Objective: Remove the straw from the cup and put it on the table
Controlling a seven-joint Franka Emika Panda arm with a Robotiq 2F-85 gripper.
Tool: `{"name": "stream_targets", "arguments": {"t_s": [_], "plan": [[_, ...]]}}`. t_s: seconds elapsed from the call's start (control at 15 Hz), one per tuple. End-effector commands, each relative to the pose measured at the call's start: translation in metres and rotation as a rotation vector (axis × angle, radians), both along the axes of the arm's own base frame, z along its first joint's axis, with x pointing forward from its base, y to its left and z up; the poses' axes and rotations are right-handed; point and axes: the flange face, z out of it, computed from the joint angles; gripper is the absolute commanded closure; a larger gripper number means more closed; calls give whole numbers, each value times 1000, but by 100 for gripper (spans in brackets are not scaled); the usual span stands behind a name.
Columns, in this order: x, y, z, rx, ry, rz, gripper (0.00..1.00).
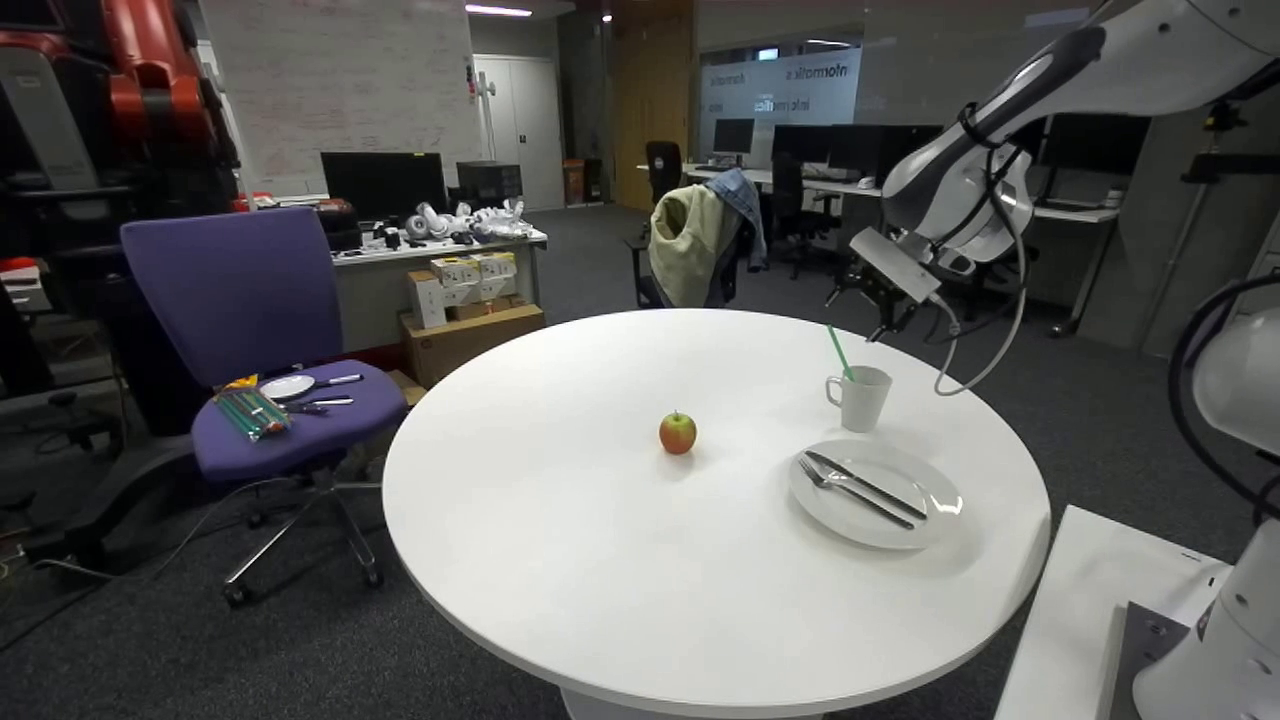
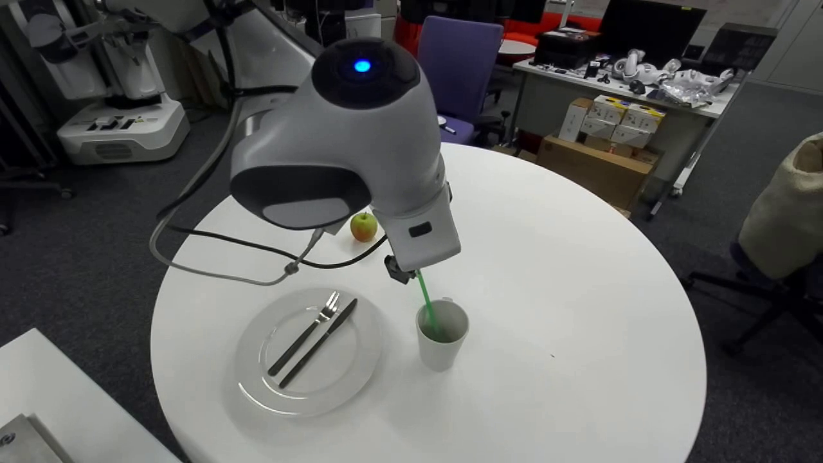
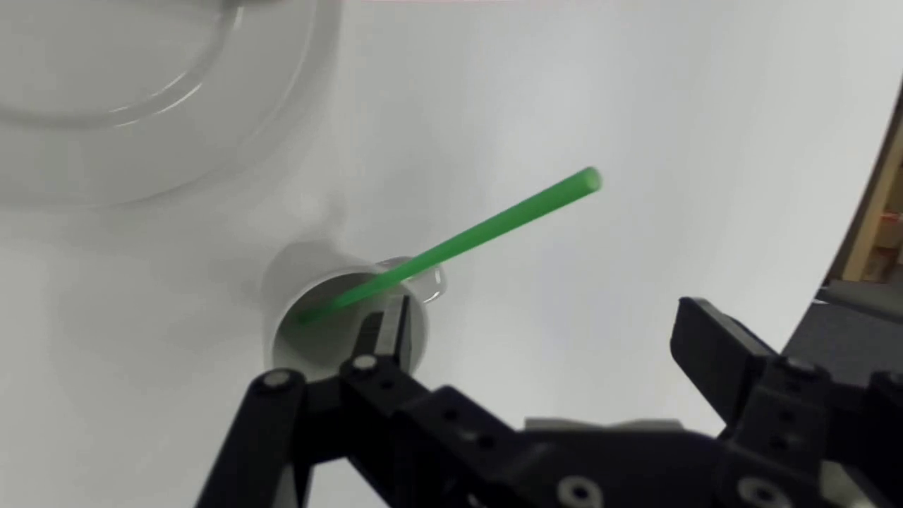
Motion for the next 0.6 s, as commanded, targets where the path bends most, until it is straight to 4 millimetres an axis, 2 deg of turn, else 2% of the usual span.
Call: {"name": "stream_targets", "arguments": {"t_s": [0.0, 0.2, 0.27, 0.4, 0.53], "plan": [[19, -9, 9, 46, -166, 26, 0], [20, -5, 5, 117, -202, 90, 0], [19, -4, -4, 168, -193, 118, 0], [10, -7, -14, 268, -181, 153, 0], [0, -12, -16, 325, -161, 187, 0]]}}
